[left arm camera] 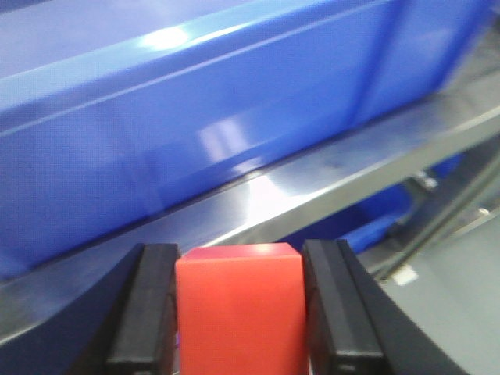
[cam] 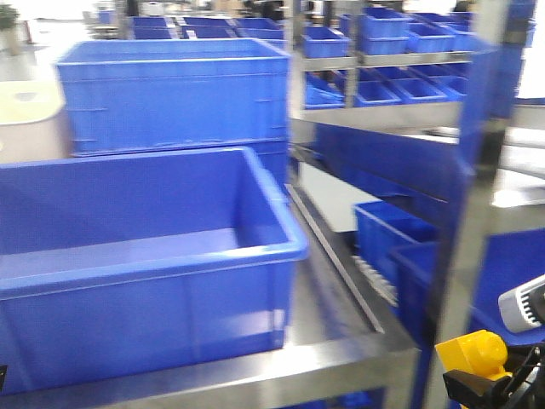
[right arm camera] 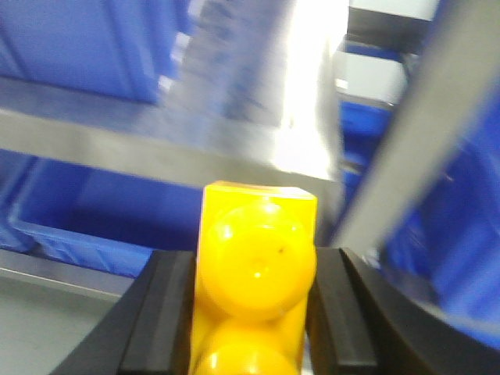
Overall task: Pick red and yellow blocks into blue bin
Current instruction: 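Drive the base to the shelf holding the blue bin, both blocks held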
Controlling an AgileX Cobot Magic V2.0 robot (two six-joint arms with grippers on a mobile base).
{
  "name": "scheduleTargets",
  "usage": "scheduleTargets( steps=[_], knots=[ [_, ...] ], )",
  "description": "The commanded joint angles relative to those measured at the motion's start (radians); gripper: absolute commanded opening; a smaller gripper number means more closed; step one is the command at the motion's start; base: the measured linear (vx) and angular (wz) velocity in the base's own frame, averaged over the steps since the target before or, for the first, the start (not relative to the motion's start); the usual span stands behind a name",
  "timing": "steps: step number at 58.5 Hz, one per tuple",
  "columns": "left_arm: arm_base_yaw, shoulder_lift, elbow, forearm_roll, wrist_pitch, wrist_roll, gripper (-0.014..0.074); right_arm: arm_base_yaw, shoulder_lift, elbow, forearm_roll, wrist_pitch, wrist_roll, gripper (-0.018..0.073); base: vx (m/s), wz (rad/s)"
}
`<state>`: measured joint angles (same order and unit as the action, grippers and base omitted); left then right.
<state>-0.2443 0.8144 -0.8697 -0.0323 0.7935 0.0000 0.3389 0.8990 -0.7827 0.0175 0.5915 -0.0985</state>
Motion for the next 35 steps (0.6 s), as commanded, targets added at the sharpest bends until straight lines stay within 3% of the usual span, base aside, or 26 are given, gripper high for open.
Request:
scheduleTargets(
  steps=[1, 35],
  knots=[
    [-0.005, -0.007, -0.024, -0.007, -0.066, 0.000, 0.0240, 0.001, -0.012, -0.028, -0.006, -0.074, -0.007, 0.0255, 0.09, 0.46],
    [-0.005, -0.007, -0.024, -0.007, -0.066, 0.000, 0.0240, 0.001, -0.012, -0.028, -0.006, -0.074, -0.007, 0.0255, 0.07, 0.32]
  ],
)
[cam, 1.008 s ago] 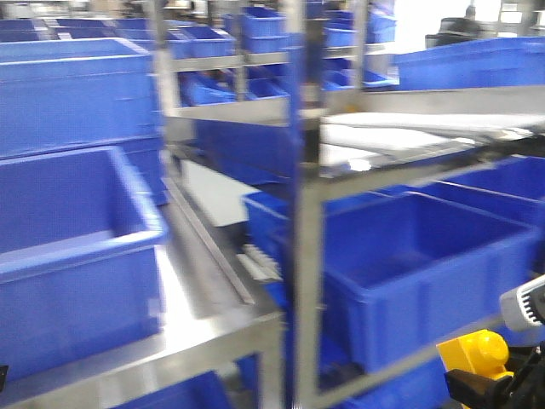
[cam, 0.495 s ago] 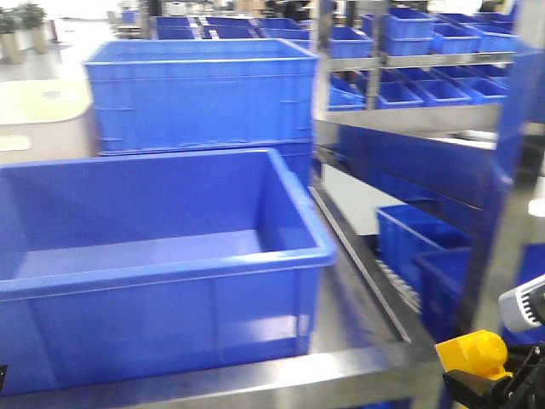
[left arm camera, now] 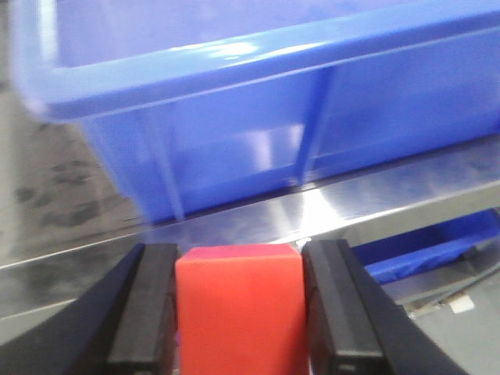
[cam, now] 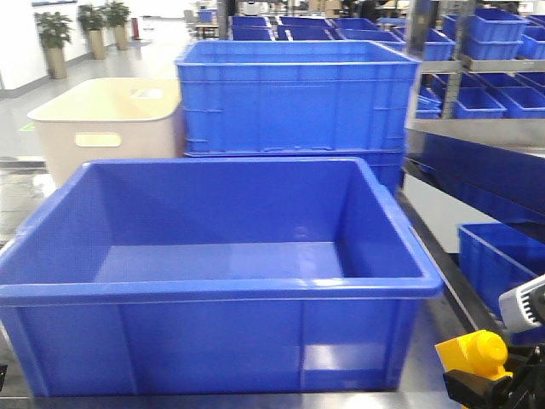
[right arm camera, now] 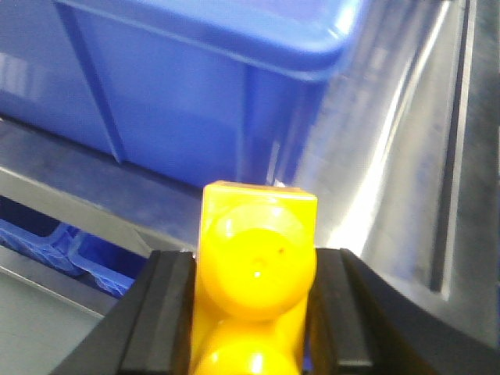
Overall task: Pick red and yellow blocks into blue bin
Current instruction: 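Drive the base to the shelf holding the blue bin, both blocks held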
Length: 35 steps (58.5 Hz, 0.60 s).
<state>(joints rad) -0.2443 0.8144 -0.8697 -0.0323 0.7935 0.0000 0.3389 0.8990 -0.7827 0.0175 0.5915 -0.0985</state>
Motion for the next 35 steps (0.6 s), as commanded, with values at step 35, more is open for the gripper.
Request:
scheduleTargets(
  steps=[35],
  knots=[
    [-0.005, -0.004, -0.024, -0.007, -0.066, 0.000, 0.0240, 0.001, -0.012, -0.028, -0.006, -0.074, -0.007, 0.0255, 0.03, 0.08]
  ],
)
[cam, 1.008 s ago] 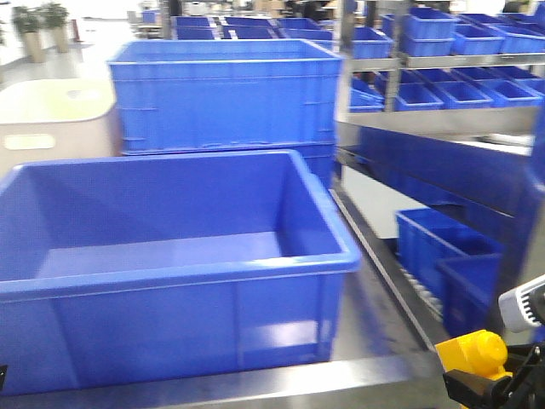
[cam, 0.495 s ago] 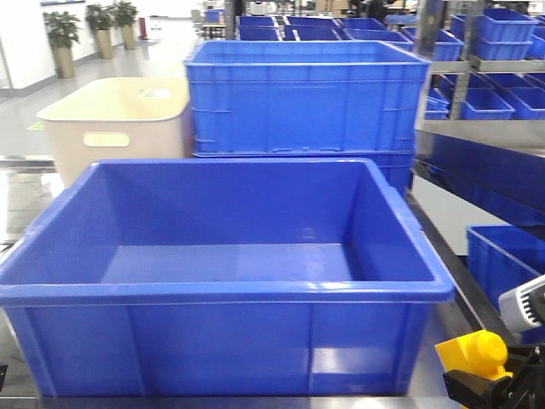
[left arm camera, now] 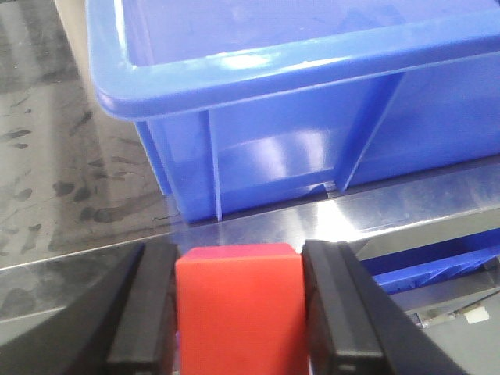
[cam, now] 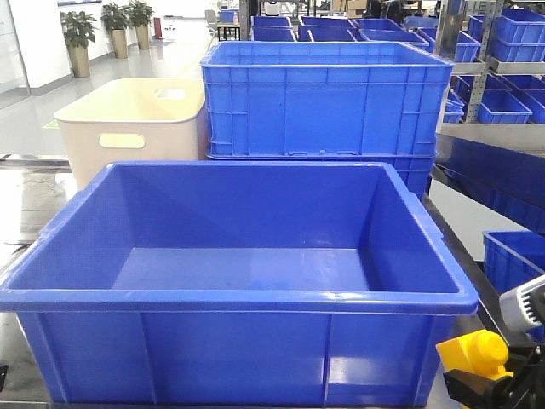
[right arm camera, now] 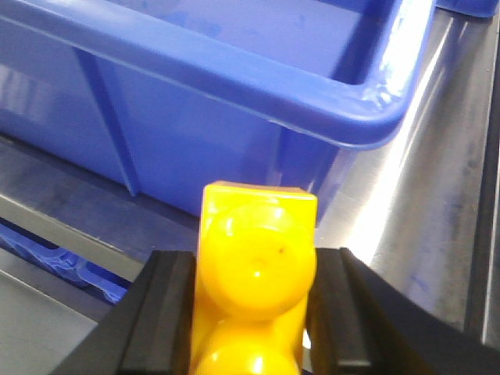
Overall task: Pick red and yellow blocks into blue bin
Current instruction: 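Drive the base to the shelf holding the blue bin, both blocks held, then move the right gripper over the blue bin and open it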
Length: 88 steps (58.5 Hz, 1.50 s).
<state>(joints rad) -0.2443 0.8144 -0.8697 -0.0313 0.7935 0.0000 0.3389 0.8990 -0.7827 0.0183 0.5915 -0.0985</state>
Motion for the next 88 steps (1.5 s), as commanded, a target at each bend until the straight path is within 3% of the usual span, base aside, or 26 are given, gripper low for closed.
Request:
scheduleTargets(
  steps=[1, 44, 61, 73, 88],
  knots=[
    [-0.005, -0.004, -0.024, -0.008, -0.066, 0.000, 0.0240, 0.001, -0.012, -0.028, -0.007, -0.074, -0.007, 0.0255, 0.00, 0.02],
    [-0.005, -0.007, -0.024, -0.008, -0.066, 0.000, 0.0240, 0.001, -0.013, -0.049, 0.030, -0.058, -0.001, 0.0255, 0.00, 0.00],
    [-0.005, -0.007, -0.024, -0.008, -0.066, 0.000, 0.0240, 0.001, 0.053, -0.357, 0.081, 0.054, -0.036, 0.0255, 0.00, 0.00],
    [-0.005, -0.007, -0.024, -0.008, -0.066, 0.000, 0.0240, 0.001, 0.251, -0.579, 0.119, 0.060, -0.172, 0.0255, 0.00, 0.00],
    [-0.005, -0.007, -0.024, -0.008, -0.066, 0.000, 0.0240, 0.001, 0.531, -0.771, 0.272, 0.095, -0.326, 0.0255, 0.00, 0.00]
  ],
)
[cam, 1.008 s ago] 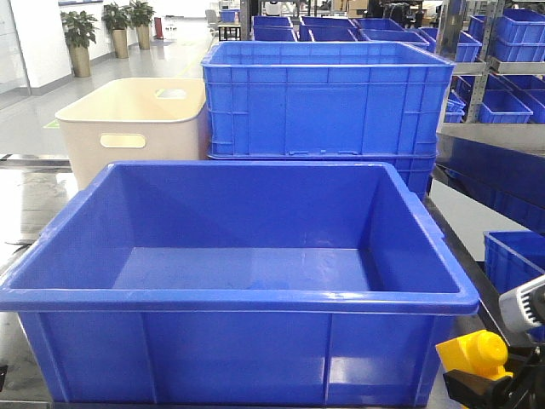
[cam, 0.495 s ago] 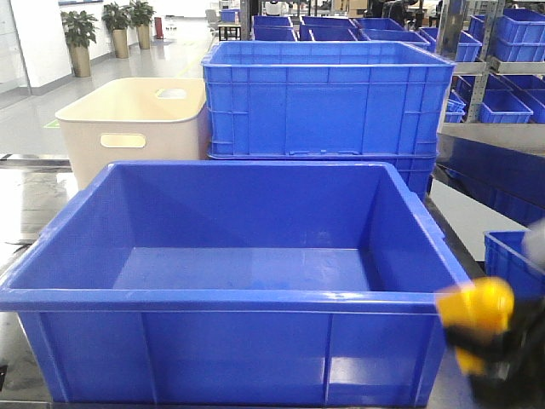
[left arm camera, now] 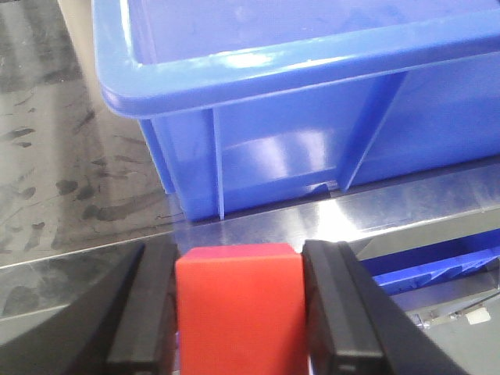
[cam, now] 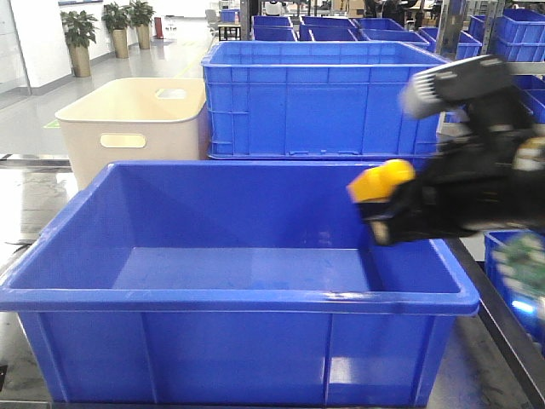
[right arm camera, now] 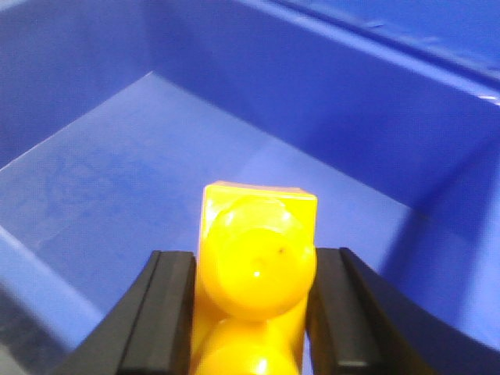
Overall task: Pick red and yellow blocks into blue bin
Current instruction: 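Move the right gripper over the blue bin and open it, then withdraw the empty right gripper from above the bin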
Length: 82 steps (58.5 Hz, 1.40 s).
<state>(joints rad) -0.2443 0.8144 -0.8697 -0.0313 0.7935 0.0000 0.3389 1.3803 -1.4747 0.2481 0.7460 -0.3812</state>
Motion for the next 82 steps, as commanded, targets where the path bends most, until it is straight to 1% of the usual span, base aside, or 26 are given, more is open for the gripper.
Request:
scheduleTargets(
  steps=[1, 9, 14, 17, 21, 28, 33, 36, 44, 53, 58, 63, 65, 67, 82],
  knots=[
    [-0.005, -0.007, -0.024, -0.008, -0.066, 0.000, 0.0240, 0.001, 0.064, -0.087, 0.043, -0.058, -0.043, 0.0255, 0.00, 0.00],
    [-0.005, -0.007, -0.024, -0.008, -0.066, 0.000, 0.0240, 0.001, 0.189, -0.160, 0.041, -0.045, -0.037, 0.0274, 0.00, 0.00],
    [-0.005, -0.007, -0.024, -0.008, -0.066, 0.000, 0.0240, 0.001, 0.248, -0.192, 0.041, -0.028, -0.035, 0.0316, 0.00, 0.00],
    [-0.005, -0.007, -0.024, -0.008, -0.066, 0.000, 0.0240, 0.001, 0.275, -0.206, 0.040, -0.018, -0.035, 0.0359, 0.00, 0.00],
    [-0.005, -0.007, -0.024, -0.008, -0.066, 0.000, 0.0240, 0.001, 0.304, -0.222, 0.031, -0.015, -0.035, 0.0442, 0.00, 0.00],
    [-0.005, -0.007, -0.024, -0.008, -0.066, 0.000, 0.0240, 0.001, 0.316, -0.224, 0.025, -0.038, -0.003, 0.0582, 0.00, 0.00],
    [-0.005, -0.007, -0.024, -0.008, -0.066, 0.000, 0.0240, 0.000, 0.300, -0.224, 0.025, -0.050, -0.002, 0.0642, 0.00, 0.00],
    [-0.005, -0.007, -0.024, -0.008, -0.066, 0.000, 0.0240, 0.000, 0.281, -0.224, 0.022, -0.046, -0.002, 0.0654, 0.00, 0.00],
    [-0.005, -0.007, -0.024, -0.008, -0.066, 0.000, 0.0240, 0.000, 0.197, -0.224, 0.018, 0.006, 0.017, 0.0643, 0.00, 0.00],
    [-0.005, -0.007, -0.024, -0.008, -0.066, 0.000, 0.0240, 0.001, 0.060, -0.217, 0.024, 0.110, 0.067, 0.0578, 0.00, 0.00],
    [-0.005, -0.007, -0.024, -0.008, -0.066, 0.000, 0.0240, 0.001, -0.021, -0.168, 0.029, 0.119, 0.066, 0.0546, 0.00, 0.00],
    [-0.005, -0.007, -0.024, -0.008, -0.066, 0.000, 0.0240, 0.001, -0.127, -0.049, 0.027, 0.076, 0.066, 0.0531, 0.00, 0.00],
    [-0.005, -0.007, -0.024, -0.008, -0.067, 0.000, 0.0240, 0.001, -0.199, 0.048, 0.026, 0.043, 0.066, 0.0531, 0.00, 0.00],
    [-0.005, -0.007, -0.024, -0.008, -0.067, 0.000, 0.0240, 0.001, -0.238, 0.100, 0.026, 0.029, 0.066, 0.0531, 0.00, 0.00],
    [-0.005, -0.007, -0.024, -0.008, -0.081, 0.000, 0.0240, 0.000, -0.466, 0.425, 0.017, -0.051, 0.066, 0.0531, 0.00, 0.00]
  ],
)
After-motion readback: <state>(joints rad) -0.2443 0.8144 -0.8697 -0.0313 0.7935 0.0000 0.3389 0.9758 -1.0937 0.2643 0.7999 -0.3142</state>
